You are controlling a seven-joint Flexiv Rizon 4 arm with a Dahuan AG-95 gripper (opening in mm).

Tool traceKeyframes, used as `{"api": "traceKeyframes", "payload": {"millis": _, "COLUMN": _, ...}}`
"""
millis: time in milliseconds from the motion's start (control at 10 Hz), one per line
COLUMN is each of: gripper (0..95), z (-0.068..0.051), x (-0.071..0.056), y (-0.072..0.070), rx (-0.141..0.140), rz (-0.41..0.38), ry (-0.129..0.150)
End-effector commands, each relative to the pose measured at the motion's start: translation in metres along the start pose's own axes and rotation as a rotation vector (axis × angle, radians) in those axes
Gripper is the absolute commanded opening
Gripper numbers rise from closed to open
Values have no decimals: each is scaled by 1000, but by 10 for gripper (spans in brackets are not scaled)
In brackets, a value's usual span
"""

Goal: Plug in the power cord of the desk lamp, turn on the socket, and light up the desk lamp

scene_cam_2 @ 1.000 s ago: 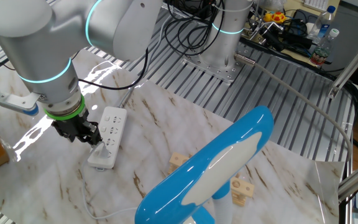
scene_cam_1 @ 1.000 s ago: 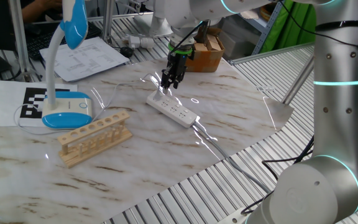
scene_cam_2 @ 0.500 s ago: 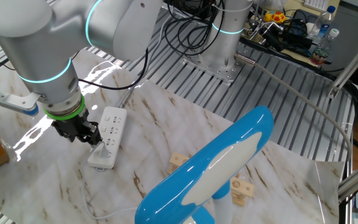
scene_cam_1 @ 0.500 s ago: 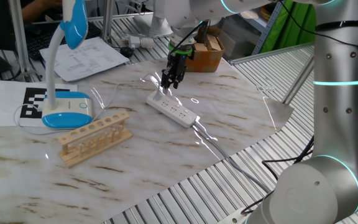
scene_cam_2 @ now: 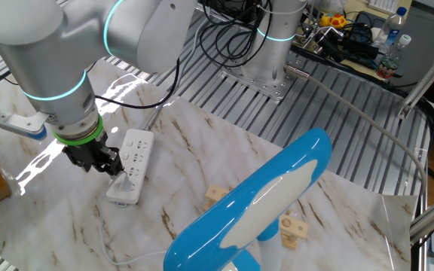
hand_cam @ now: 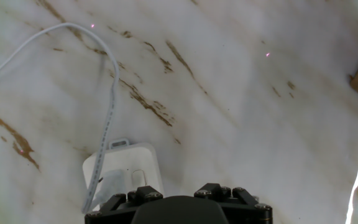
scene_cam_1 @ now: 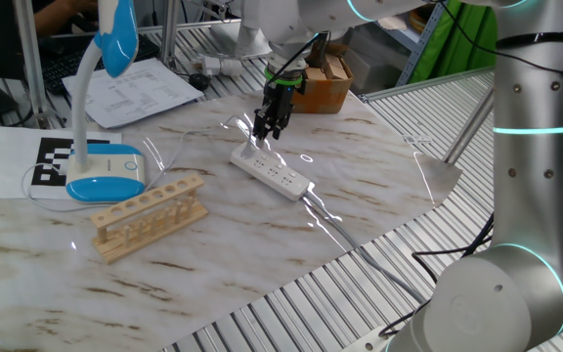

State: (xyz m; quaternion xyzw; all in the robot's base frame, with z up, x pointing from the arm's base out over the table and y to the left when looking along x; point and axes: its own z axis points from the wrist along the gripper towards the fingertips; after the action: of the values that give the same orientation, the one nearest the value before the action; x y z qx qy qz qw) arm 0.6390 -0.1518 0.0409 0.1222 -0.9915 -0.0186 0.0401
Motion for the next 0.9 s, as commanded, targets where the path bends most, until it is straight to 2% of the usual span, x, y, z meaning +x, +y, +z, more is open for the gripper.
{"api": "traceKeyframes", "payload": {"millis": 100, "gripper": 380, "z": -9, "x": 25, "y": 9, "rx": 34, "rz": 56, "ry": 4}}
{"api": "traceKeyframes", "payload": {"millis": 200, "gripper": 380, "z": -9, "x": 26, "y": 9, "rx": 27, "rz": 70, "ry": -1}}
{"api": "traceKeyframes", "payload": {"millis": 500, "gripper": 380, "z": -10, "x": 26, "y": 9, "rx": 29, "rz": 60, "ry": -4}}
{"api": "traceKeyframes", "payload": {"millis": 700, "gripper": 380, "z": -11, "x": 23, "y": 10, "rx": 22, "rz": 38, "ry": -15}}
{"api": "traceKeyframes", "payload": {"millis": 900, "gripper": 380, "z": -10, "x": 23, "y": 10, "rx": 29, "rz": 1, "ry": -14}}
